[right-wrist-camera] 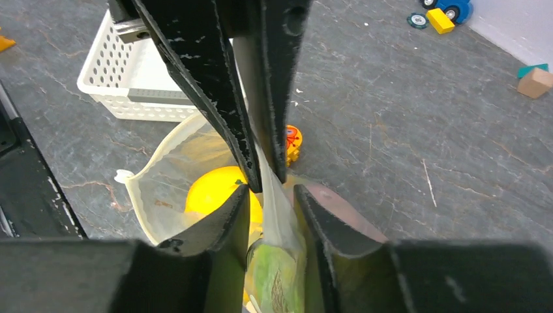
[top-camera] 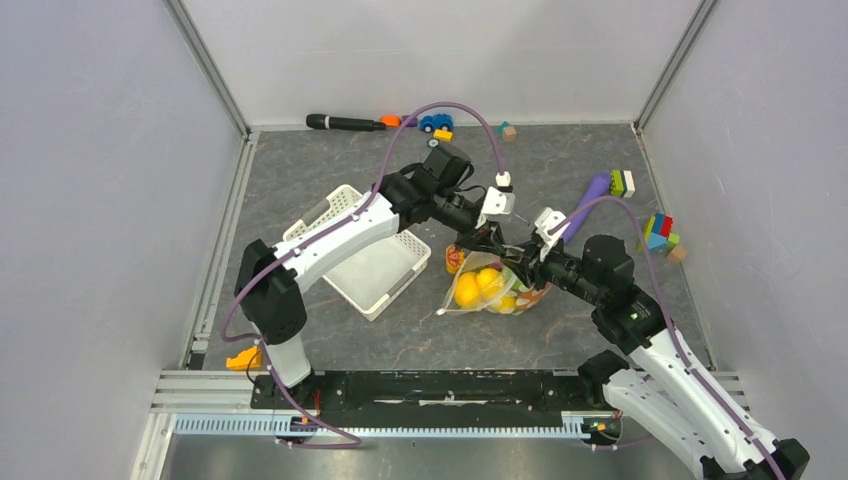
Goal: Place the food in the zip-top bag and seal the zipper
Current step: Adjust the zipper food storage bag at the center of the board.
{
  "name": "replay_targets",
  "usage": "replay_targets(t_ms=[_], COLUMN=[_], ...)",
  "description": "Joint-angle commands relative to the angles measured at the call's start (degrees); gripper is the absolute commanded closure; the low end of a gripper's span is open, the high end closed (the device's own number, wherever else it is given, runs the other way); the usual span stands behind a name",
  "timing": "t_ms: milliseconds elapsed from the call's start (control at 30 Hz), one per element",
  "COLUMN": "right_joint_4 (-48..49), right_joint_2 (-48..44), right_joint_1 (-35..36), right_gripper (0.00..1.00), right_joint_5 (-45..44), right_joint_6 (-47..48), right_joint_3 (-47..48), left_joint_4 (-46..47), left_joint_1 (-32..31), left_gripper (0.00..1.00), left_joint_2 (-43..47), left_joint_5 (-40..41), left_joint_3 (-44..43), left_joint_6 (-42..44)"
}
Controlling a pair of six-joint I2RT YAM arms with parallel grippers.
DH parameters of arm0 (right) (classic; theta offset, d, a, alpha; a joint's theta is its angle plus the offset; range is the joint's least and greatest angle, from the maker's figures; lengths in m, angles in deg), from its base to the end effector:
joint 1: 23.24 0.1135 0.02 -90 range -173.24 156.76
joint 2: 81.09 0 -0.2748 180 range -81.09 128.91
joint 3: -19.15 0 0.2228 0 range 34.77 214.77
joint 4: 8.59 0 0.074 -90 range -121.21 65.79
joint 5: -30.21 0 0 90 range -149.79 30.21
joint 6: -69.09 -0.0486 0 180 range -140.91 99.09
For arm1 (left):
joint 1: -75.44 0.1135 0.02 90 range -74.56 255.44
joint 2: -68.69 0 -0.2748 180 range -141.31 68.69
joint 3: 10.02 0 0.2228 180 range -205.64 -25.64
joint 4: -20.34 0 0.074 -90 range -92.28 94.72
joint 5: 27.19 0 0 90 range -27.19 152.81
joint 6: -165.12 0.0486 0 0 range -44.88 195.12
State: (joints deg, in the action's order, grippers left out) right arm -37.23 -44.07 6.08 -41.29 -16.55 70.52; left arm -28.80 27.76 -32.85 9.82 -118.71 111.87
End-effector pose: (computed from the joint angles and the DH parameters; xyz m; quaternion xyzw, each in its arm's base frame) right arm 0.1082 0.0785 0.3045 -0.3202 0.7173 0.2548 0.5639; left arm 0.2223 -0.3018 0.3414 0.6838 0.4836 -0.4404 0.3236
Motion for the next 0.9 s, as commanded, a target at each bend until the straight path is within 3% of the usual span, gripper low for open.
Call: replay_targets(t_ms=[0,33,100,133,200,267,367,567,767,867], right_joint_4=[2.1,1.88,1.36,1.0,0.57,-0.02,-0.64,-1.98,-2.67,-3.71], right_joint_2=[0.23,0.24,0.12,0.1,-0.06,-0.26,-0.28,0.55,0.4,0.37], right_joint_1=[-0.23,-0.23,-0.23,-0.23,-0.23,-0.23,-0.24,-0.23,-0.23,-0.28], right_gripper=[0.69,0.73,0.8,0.84,0.92,1.0,1.0,1.0,1.0,1.0], right_joint_5=[0.22,0.17,-0.16,-0.67,-3.03,-6.17,-9.99,-15.65,-20.36,-22.8], right_joint_6=[0.17,-0.03,-0.29,-0.52,-1.53,-2.48,-4.25,-10.08,-14.02,-15.69], right_joint_3=[-0.49,-0.67,-0.69,-0.63,-0.3,0.16,0.94,2.63,3.86,4.41], left_joint_4=[4.13,5.58,8.93,10.27,12.7,16.39,24.29,36.53,50.17,56.28], left_joint_1=[0.04,0.13,0.43,0.73,1.46,2.5,4.42,6.37,6.46,6.46], left_gripper=[0.76,0.73,0.44,0.35,0.01,0.0,0.0,0.0,0.0,0.0], left_joint_2=[1.69,2.22,3.18,3.66,5.42,7.9,13.76,30.93,46.39,48.7], left_joint_5=[-1.42,-0.76,0.41,0.96,1.82,4.06,10.27,24.98,31.97,34.15], left_joint_3=[-0.98,-0.14,1.09,1.62,2.86,5.63,12.41,34.55,54.7,60.79], left_joint_6=[-2.57,-4.03,-6.47,-7.75,-10.27,-13.9,-20.14,-25.93,-34.65,-40.0])
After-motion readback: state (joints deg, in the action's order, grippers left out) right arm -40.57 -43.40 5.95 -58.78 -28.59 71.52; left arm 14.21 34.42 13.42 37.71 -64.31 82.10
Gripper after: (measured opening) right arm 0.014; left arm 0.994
